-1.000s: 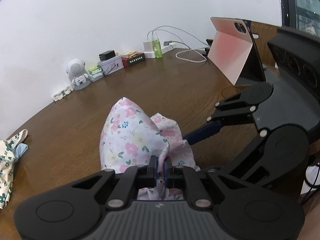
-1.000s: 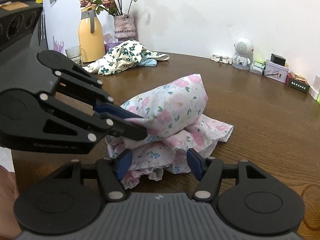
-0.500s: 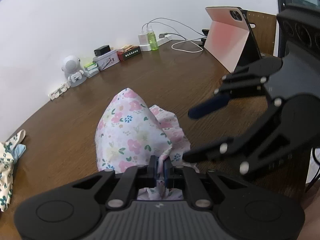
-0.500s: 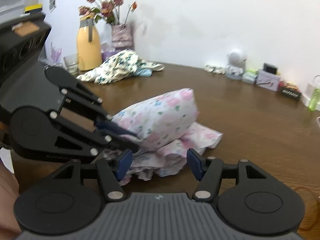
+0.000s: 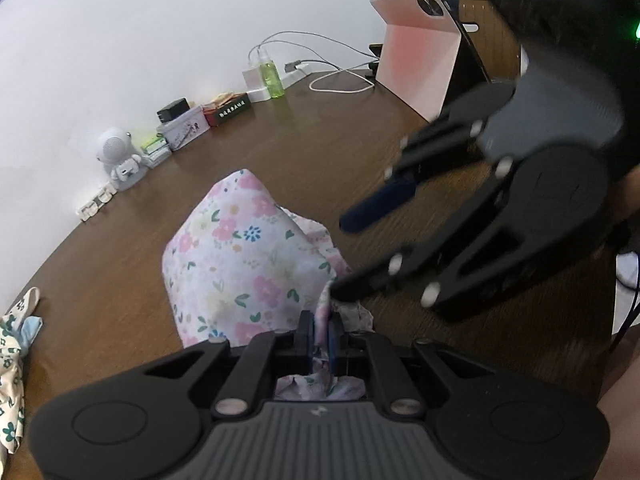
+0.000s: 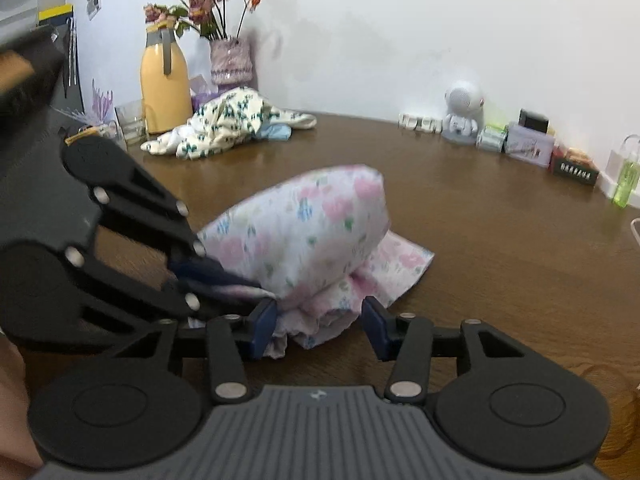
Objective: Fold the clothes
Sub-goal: 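Lay the lifted bundle down onto the dress with the right gripper and open it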
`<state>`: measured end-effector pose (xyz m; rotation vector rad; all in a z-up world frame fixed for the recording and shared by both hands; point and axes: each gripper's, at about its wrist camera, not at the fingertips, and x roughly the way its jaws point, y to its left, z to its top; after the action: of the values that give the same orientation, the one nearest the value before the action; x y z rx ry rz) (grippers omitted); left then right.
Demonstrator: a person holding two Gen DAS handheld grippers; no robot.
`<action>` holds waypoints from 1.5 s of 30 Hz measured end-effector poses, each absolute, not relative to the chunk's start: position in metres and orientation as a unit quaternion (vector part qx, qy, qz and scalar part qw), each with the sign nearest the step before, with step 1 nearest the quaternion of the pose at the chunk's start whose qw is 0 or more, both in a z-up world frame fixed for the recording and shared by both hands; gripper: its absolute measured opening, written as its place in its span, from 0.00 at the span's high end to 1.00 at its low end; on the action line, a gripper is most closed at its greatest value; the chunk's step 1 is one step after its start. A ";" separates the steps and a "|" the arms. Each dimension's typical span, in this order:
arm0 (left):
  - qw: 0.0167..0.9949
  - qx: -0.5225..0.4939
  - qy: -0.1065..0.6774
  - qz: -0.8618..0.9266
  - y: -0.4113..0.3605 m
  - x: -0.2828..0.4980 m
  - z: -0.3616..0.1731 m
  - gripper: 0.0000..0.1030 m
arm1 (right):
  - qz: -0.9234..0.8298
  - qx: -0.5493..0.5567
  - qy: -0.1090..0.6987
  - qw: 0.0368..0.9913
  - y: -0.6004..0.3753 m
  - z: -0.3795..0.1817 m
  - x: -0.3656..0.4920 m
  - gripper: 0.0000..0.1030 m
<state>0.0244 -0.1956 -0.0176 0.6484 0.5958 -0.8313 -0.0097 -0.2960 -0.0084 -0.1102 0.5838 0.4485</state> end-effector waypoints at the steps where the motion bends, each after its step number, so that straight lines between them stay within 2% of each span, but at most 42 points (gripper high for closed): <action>1: 0.821 0.305 0.281 -0.393 -0.196 0.025 -0.018 0.95 | 0.217 -0.057 0.275 0.935 -0.297 -0.002 -0.013 0.53; 10: 0.815 0.310 0.288 -0.397 -0.203 0.027 -0.025 0.93 | 0.223 -0.099 0.210 0.947 -0.278 0.022 0.014 0.53; 13: 0.818 0.299 0.284 -0.401 -0.197 0.024 -0.019 0.90 | 0.215 -0.120 0.237 0.940 -0.270 0.010 0.027 0.61; 16: 0.822 0.274 0.278 -0.414 -0.186 0.019 -0.006 0.89 | 0.206 -0.110 0.269 0.935 -0.274 -0.003 0.036 0.61; 18: 0.827 0.246 0.276 -0.424 -0.173 0.018 0.007 0.84 | 0.205 -0.100 0.281 0.932 -0.277 -0.009 0.039 0.61; 22: 0.855 0.210 0.269 -0.390 -0.156 0.030 0.025 0.83 | 0.205 -0.094 0.290 0.930 -0.280 -0.017 0.038 0.61; 27: 0.858 0.235 0.296 -0.349 -0.168 0.050 0.005 0.89 | 0.204 -0.091 0.293 0.930 -0.281 -0.022 0.038 0.61; 37: 0.853 0.278 0.307 -0.317 -0.187 0.061 -0.023 0.89 | 0.199 -0.087 0.300 0.929 -0.279 -0.028 0.040 0.61; 45: 0.850 0.288 0.309 -0.314 -0.179 0.066 -0.021 0.88 | 0.190 -0.072 0.311 0.928 -0.272 -0.028 0.039 0.61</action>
<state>0.0660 -0.1789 -0.0212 0.6064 0.6509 -0.6622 0.0387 -0.2719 -0.0280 -0.1480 0.6365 0.3898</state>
